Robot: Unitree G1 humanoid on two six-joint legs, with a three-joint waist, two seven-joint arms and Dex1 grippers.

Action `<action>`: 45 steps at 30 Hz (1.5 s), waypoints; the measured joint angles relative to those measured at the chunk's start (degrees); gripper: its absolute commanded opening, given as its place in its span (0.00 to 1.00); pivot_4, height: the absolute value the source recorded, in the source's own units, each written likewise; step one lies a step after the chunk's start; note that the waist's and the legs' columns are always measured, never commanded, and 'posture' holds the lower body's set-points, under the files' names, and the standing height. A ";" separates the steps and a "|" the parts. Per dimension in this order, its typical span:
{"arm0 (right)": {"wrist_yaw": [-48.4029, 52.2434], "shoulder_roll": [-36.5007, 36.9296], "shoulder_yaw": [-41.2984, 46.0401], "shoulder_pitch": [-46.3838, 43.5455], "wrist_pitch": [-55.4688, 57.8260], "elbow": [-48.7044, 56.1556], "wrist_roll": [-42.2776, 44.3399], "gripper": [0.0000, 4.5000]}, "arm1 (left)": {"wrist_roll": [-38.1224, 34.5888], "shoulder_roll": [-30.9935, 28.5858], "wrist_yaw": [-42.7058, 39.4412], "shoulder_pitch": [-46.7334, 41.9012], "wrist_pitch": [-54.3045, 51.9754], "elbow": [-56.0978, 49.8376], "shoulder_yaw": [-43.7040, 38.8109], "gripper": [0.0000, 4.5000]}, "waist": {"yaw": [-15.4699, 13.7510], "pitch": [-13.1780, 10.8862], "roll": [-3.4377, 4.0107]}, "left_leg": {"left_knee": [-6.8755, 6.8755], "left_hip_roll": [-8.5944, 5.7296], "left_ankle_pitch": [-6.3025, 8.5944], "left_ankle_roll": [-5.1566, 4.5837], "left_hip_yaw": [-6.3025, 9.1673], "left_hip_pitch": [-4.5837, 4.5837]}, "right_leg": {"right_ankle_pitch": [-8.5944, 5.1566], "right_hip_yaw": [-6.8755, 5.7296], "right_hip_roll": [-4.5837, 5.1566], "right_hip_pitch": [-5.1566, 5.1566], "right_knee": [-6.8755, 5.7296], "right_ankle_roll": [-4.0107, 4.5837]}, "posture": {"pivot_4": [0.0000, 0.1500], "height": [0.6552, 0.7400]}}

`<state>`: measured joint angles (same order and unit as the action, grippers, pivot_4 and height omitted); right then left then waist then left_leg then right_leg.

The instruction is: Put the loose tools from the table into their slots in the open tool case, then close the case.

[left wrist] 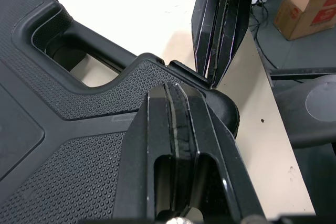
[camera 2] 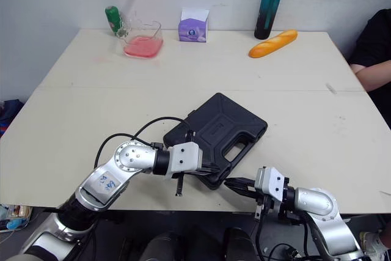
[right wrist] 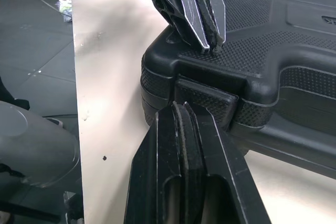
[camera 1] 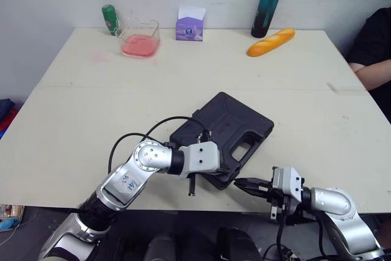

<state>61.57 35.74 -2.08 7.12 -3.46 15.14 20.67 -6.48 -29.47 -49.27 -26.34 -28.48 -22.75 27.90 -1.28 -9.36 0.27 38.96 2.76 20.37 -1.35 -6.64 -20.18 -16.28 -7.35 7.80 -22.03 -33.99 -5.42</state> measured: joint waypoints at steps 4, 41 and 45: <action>0.31 0.06 0.00 -1.14 1.06 -0.20 0.00 0.00 | 0.00 -0.03 0.41 -0.10 -0.44 0.00 -0.02 0.01 | 0.08 0.01 0.01 | 0.00 0.03 0.00 0.00 0.00 0.01 | 0.01 0.00 -0.01 0.00 0.00 0.04 | 1.00 1.00; 9.83 15.07 14.94 -13.51 -0.23 -17.68 3.26 0.07 | -13.23 -11.84 -4.23 15.00 17.51 5.10 -35.43 0.22 | 0.02 -1.18 -0.28 | 0.12 -0.19 -0.41 0.20 -0.51 -1.16 | 0.15 -0.20 -0.33 -1.38 -0.30 -0.17 | 1.00 1.00; 10.61 17.89 16.71 -20.41 -3.09 -28.84 2.00 0.45 | -14.58 -18.23 -4.06 22.80 12.79 7.10 -46.14 0.64 | 0.77 -1.42 -0.09 | 0.11 -0.17 -0.44 0.24 -0.65 -1.15 | 0.14 -0.12 -0.37 -1.51 -0.50 -0.15 | 1.00 1.00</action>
<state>72.17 53.64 14.63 -13.29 -6.55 -13.70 22.67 -21.06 -47.70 -53.34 -3.54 -15.68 -15.65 -18.24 -0.51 -10.78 0.18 39.08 2.59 19.93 -1.11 -7.29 -21.34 -16.14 -7.47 7.43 -23.54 -34.49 -5.56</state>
